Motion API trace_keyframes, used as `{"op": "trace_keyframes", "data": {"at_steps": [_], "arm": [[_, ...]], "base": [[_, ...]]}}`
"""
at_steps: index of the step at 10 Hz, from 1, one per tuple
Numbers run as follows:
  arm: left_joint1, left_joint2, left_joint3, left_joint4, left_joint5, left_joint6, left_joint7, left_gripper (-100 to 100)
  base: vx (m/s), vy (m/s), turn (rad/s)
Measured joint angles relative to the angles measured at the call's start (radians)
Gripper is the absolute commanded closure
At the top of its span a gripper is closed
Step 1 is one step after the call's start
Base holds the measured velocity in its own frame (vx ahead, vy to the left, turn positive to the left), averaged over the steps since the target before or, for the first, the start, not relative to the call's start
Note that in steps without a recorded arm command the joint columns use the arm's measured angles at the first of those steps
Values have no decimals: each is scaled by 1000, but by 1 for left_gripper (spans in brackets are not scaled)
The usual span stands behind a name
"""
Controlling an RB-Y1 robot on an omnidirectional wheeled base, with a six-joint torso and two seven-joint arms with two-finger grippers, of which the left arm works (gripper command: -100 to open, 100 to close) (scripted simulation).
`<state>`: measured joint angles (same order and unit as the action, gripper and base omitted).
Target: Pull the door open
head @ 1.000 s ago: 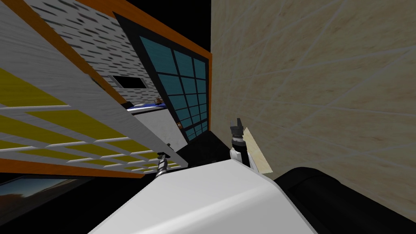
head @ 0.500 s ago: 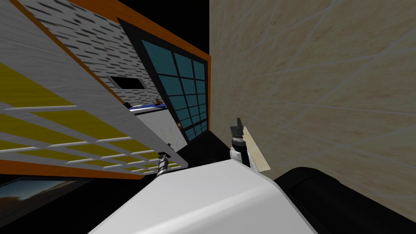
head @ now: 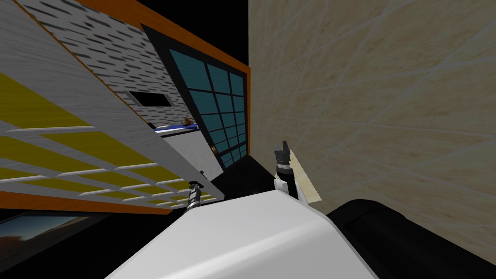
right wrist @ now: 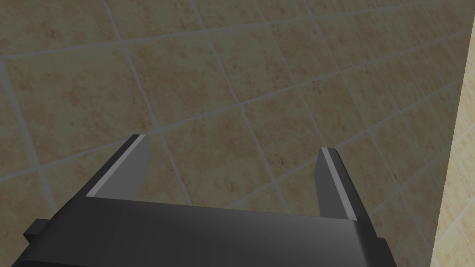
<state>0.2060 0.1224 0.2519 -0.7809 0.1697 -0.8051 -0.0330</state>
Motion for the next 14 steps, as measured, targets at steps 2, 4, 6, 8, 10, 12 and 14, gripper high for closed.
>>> {"op": "trace_keyframes", "data": {"at_steps": [2,4,6,8,10,12,14], "arm": [[9,-7,1,-9,0,1,-4,100],[15,0,-2,-14,-1,5,4,100],[-23,10,-9,46,3,-28,25,100],[-23,11,-31,18,10,-25,73,100],[-35,19,-47,27,21,-33,125,100],[-49,25,-57,51,30,-48,167,100],[-39,31,-71,27,40,-41,214,100]], "base": [[2,2,6],[-4,-7,6],[-72,-8,-92],[-76,26,-69],[-77,31,-53],[-54,17,-48],[-61,27,-53]]}}
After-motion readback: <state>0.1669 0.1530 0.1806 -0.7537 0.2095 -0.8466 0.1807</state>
